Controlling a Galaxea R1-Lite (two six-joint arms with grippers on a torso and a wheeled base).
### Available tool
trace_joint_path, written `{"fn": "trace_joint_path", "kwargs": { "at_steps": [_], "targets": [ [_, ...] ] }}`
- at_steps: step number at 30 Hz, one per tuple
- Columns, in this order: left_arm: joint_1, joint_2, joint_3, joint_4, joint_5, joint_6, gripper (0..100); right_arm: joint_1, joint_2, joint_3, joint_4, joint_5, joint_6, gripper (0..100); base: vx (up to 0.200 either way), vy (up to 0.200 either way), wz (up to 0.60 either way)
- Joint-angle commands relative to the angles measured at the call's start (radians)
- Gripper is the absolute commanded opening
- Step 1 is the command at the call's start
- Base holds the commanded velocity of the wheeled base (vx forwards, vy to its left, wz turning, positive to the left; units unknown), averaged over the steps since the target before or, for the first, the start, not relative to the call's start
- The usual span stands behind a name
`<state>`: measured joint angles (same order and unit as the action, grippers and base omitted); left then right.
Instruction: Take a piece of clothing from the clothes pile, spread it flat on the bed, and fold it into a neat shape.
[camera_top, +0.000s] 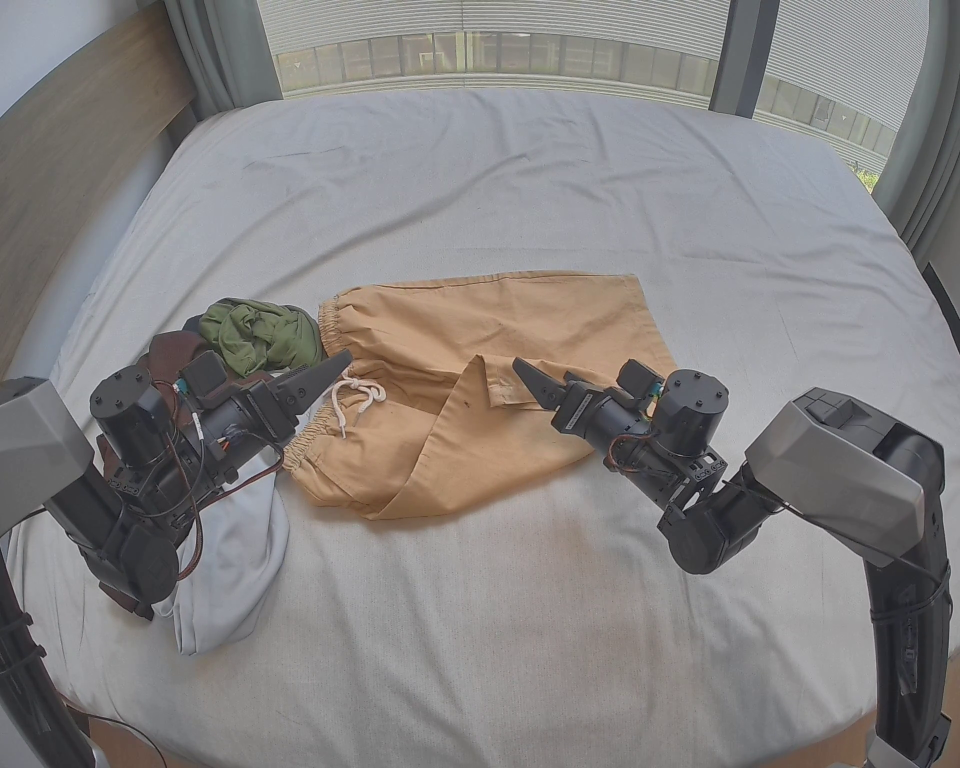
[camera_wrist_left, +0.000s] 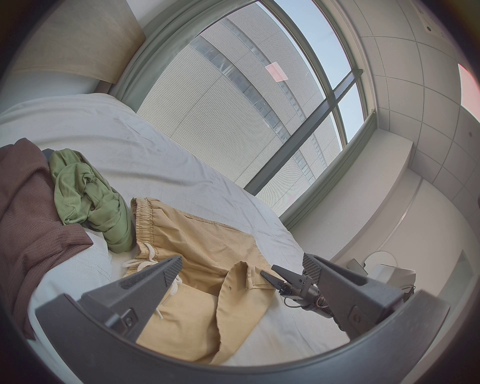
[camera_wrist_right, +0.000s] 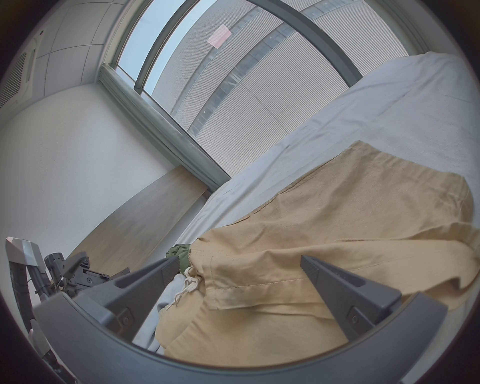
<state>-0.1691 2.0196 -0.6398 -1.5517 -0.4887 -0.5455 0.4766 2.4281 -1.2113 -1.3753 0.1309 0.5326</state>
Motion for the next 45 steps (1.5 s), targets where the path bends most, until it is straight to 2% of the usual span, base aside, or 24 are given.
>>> {"fn": "trace_joint_path", "kwargs": {
  "at_steps": [1, 12, 19, 27, 36, 45],
  "targets": [
    [0.0, 0.001, 0.0, -0.001, -0.001, -0.001, 100, -0.006, -0.021, 0.015, -0.002, -0.002, 0.001, 100, 0.0, 0.0, 0.0],
    [0.0, -0.001, 0.0, -0.001, -0.001, -0.001, 100, 0.046, -0.216, 0.162, 0.016, 0.0, 0.0, 100, 0.0, 0.0, 0.0],
    [-0.001, 0.001, 0.002, -0.001, -0.001, 0.001, 100, 0.083, -0.205, 0.236, 0.024, -0.002, 0.0, 100, 0.0, 0.0, 0.0],
    [0.003, 0.002, -0.001, -0.001, -0.001, -0.001, 100, 0.031, -0.139, 0.26, 0.022, -0.05, 0.006, 100, 0.0, 0.0, 0.0],
    [0.002, 0.004, -0.001, 0.001, -0.001, -0.001, 100, 0.027, -0.132, 0.32, 0.012, -0.051, 0.009, 100, 0.0, 0.0, 0.0],
    [0.002, 0.004, 0.0, 0.001, -0.001, -0.001, 100, -0.021, -0.083, 0.297, 0.007, -0.056, 0.009, 100, 0.0, 0.0, 0.0]
  ]
}}
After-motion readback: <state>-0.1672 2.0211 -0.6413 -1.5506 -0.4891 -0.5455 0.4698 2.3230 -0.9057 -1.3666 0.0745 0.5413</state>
